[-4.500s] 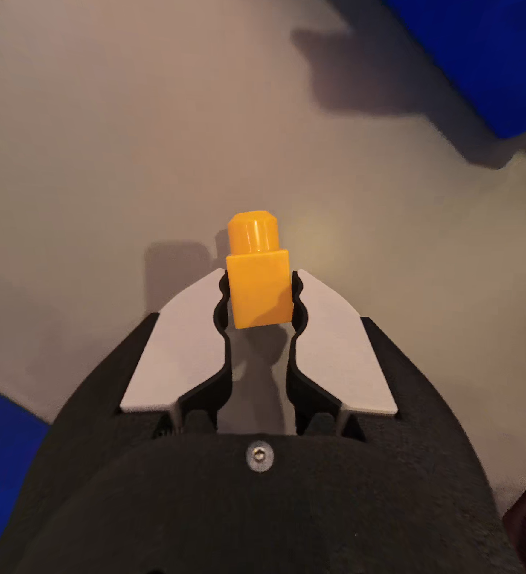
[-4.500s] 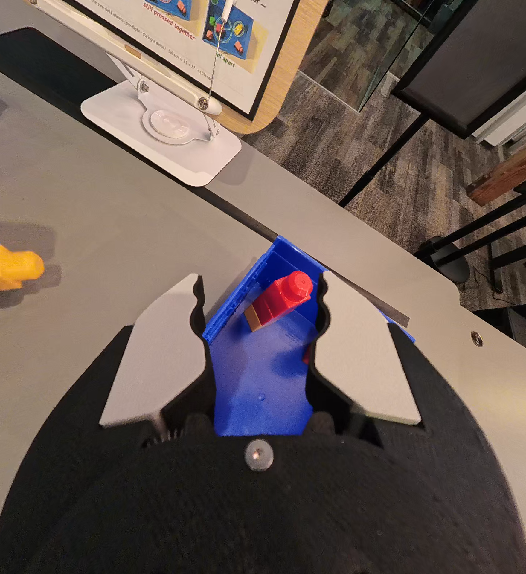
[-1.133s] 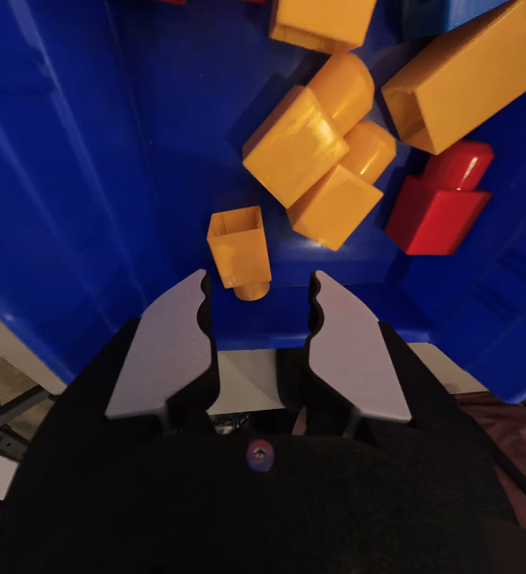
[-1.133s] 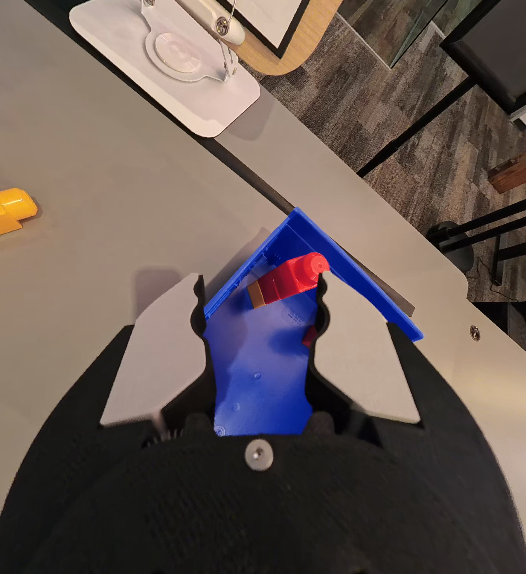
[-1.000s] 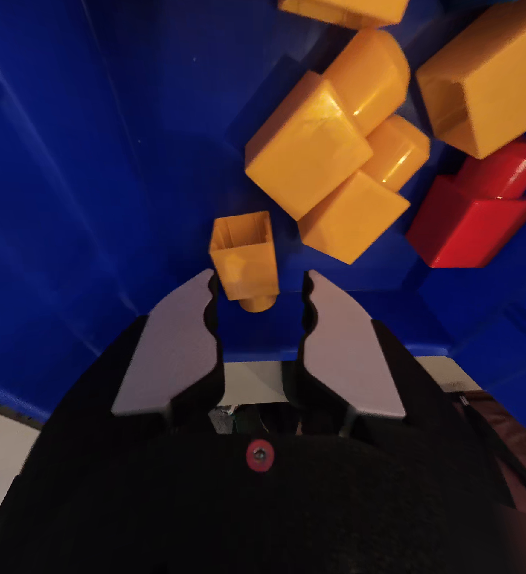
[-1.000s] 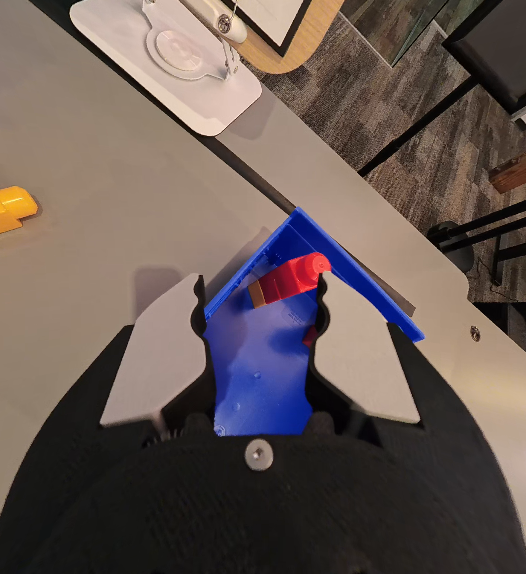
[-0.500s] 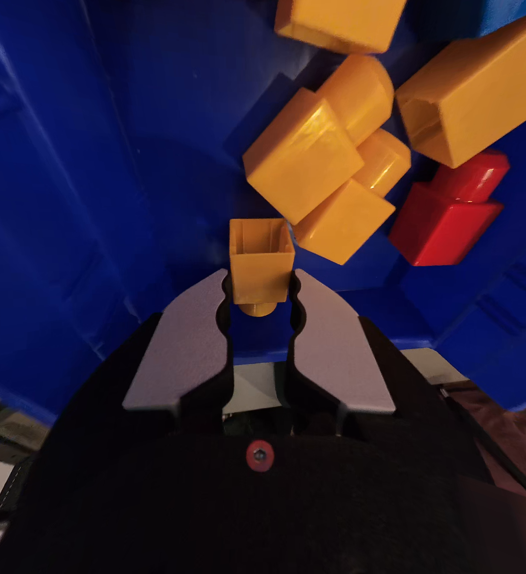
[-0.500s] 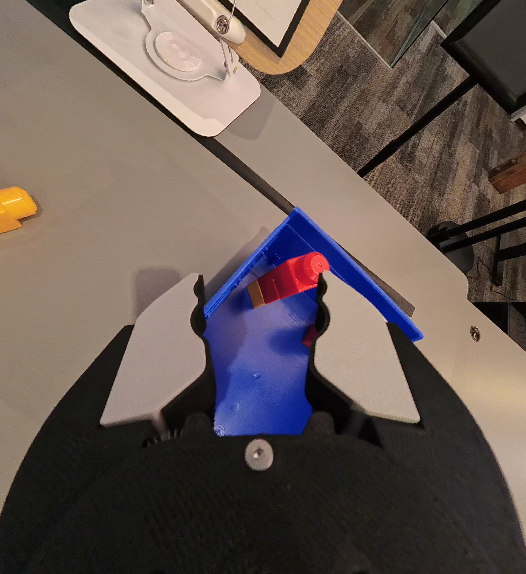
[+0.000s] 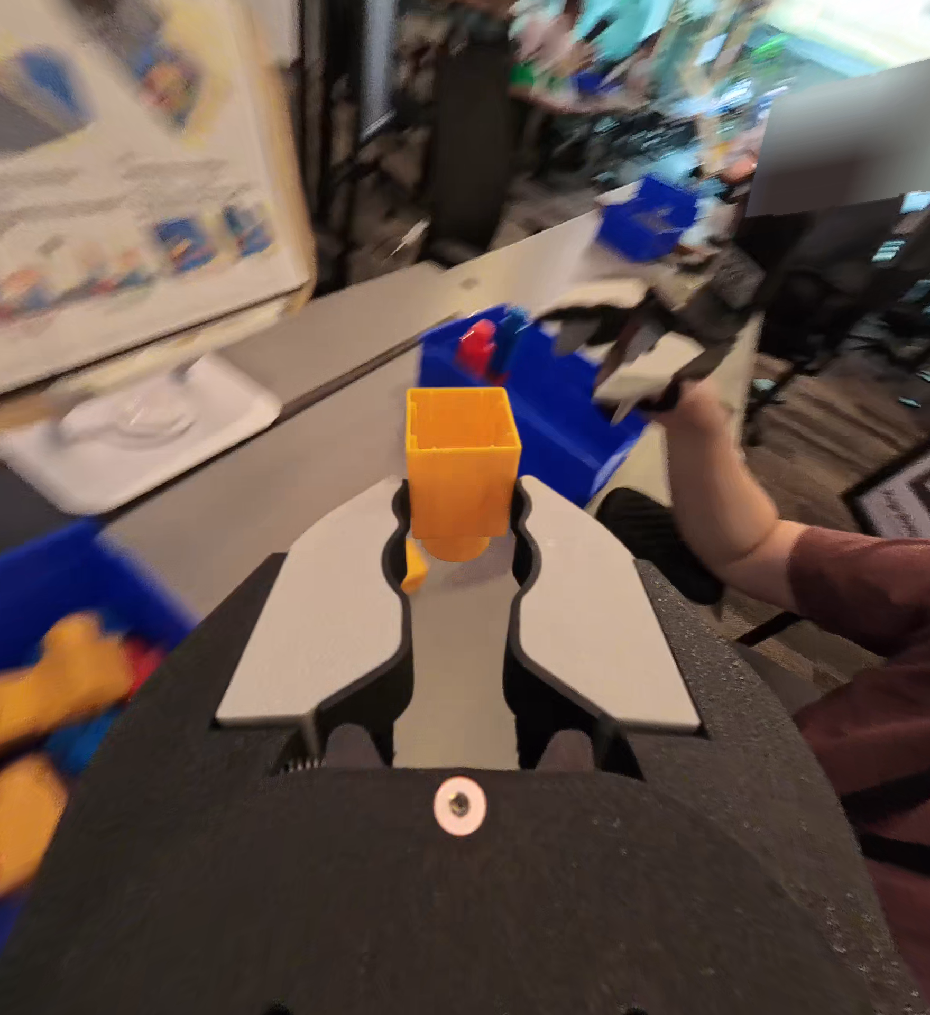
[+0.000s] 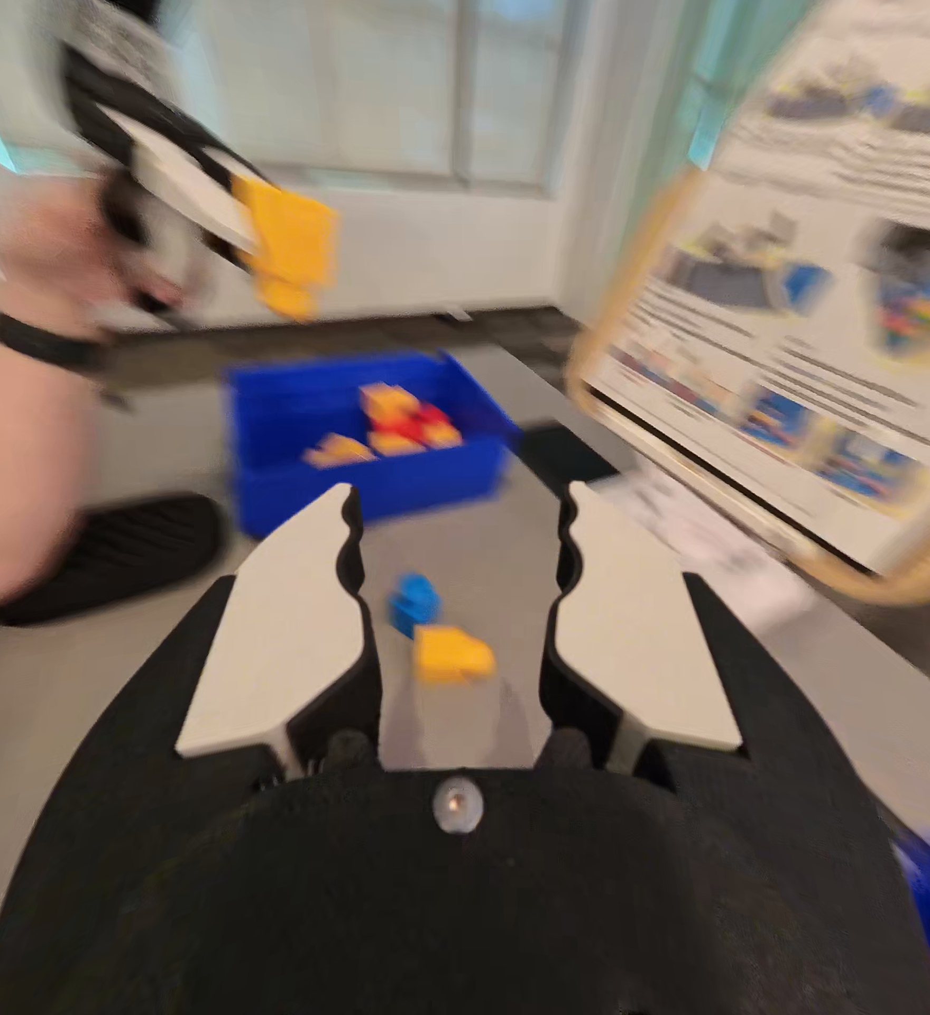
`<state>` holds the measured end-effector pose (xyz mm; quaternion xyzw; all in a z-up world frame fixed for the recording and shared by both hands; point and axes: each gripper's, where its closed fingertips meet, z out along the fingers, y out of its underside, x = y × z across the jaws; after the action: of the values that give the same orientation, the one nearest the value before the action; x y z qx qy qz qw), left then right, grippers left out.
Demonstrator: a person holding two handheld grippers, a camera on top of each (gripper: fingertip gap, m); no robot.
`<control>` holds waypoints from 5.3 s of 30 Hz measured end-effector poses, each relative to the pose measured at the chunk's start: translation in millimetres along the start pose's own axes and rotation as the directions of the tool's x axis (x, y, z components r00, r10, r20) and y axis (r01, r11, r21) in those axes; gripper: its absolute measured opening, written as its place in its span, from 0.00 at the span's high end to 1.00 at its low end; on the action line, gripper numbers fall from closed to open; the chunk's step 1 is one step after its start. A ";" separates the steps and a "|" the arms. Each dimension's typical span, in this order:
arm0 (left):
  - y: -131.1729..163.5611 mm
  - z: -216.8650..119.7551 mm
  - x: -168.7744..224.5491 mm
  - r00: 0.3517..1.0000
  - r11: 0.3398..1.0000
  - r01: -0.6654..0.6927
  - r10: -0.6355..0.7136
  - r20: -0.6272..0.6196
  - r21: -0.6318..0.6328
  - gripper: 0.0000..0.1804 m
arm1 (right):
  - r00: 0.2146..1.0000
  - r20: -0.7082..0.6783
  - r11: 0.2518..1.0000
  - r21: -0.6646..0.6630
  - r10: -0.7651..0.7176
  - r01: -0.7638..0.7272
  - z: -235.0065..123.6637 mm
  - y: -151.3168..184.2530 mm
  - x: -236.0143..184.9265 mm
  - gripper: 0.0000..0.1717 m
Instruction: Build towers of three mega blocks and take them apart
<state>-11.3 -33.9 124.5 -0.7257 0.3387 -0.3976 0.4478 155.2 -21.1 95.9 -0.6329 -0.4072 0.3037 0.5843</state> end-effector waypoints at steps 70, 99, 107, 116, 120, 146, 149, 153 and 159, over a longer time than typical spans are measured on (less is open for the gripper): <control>199.5 134.5 -82.0 0.924 0.583 -0.125 0.362 0.119 -0.802 0.80 | 0.987 0.118 0.305 -0.941 -0.105 0.145 -27.6 217.5 9.1 0.82; 124.7 75.6 -66.4 0.955 0.777 -0.099 0.251 0.161 -0.621 0.80 | 0.697 0.669 -0.379 -0.734 -0.258 0.564 -37.6 220.8 22.2 0.82; 121.4 75.2 -63.4 0.965 0.796 -0.108 0.227 0.129 -0.595 0.80 | 0.694 0.675 -0.333 -0.733 -0.250 0.593 -20.3 223.1 15.0 0.76; 106.0 78.8 -25.6 0.992 0.865 -0.122 0.098 -0.075 -0.487 0.80 | 0.941 0.293 0.822 -0.486 -0.168 0.297 36.3 108.9 -19.3 0.75; 115.7 83.1 -28.6 0.989 0.833 -0.142 0.135 -0.053 -0.534 0.80 | 0.972 0.220 0.802 -0.564 -0.082 0.196 28.1 129.2 -1.9 0.71; 79.3 113.3 25.5 0.957 0.928 -0.221 0.147 -0.251 -0.300 0.66 | 0.827 0.507 0.970 -0.105 0.243 -0.221 62.7 62.7 -62.9 0.80; 60.6 118.0 30.3 0.950 0.962 -0.215 0.166 -0.264 -0.170 0.65 | 0.828 0.500 0.962 -0.037 0.253 -0.272 56.1 49.1 -52.4 0.80; 49.5 128.7 34.8 0.951 0.982 -0.170 0.141 -0.276 -0.084 0.71 | 0.852 0.477 0.967 0.019 0.215 -0.255 52.6 41.0 -48.1 0.80; 46.4 134.6 40.5 0.941 0.992 -0.118 0.099 -0.325 -0.040 0.78 | 0.897 0.420 0.983 0.050 0.140 -0.176 54.0 42.3 -43.8 0.80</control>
<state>119.4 -34.1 54.9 -0.6440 0.4583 -0.4753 0.3864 94.3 -32.1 43.0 -0.5591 -0.4555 0.4948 0.4849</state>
